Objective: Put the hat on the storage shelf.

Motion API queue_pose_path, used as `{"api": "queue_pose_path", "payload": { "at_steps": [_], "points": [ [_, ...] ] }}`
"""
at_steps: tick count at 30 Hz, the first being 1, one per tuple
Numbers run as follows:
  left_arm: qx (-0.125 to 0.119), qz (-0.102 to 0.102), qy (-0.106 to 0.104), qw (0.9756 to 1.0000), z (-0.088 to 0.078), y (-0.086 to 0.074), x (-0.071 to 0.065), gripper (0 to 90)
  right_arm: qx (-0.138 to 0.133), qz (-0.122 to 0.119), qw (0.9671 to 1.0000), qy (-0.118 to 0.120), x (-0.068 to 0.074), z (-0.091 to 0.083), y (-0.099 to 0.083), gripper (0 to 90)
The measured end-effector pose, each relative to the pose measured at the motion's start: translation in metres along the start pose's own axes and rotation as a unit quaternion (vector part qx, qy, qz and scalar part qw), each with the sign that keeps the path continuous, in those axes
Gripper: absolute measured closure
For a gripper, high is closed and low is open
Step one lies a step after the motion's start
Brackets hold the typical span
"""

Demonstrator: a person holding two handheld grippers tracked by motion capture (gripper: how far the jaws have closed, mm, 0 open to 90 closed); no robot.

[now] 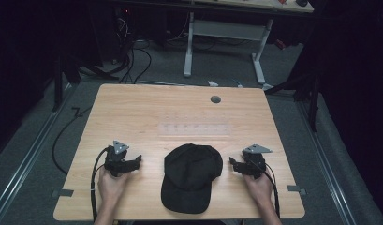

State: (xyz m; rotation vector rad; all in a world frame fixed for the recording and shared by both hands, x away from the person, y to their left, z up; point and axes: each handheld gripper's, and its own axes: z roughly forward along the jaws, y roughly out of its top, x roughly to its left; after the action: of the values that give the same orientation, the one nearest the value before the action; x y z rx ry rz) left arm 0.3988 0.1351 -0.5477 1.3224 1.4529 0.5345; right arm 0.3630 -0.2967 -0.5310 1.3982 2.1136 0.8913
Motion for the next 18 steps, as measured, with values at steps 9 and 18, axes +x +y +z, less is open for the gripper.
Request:
{"api": "queue_pose_path", "payload": {
  "at_steps": [9, 18],
  "points": [
    [0.0, -0.001, 0.0, 1.0, 0.0, 0.0001, 0.0, 23.6, -0.001, 0.001, 1.0, -0.001, 0.0001, -0.0001, 0.0, 36.1],
    [0.0, -0.001, 0.0, 1.0, 0.0002, 0.0002, 0.0, 23.6, -0.003, 0.012, 0.9998, -0.012, 0.0009, -0.0007, -0.0001, 42.1]
  ]
}}
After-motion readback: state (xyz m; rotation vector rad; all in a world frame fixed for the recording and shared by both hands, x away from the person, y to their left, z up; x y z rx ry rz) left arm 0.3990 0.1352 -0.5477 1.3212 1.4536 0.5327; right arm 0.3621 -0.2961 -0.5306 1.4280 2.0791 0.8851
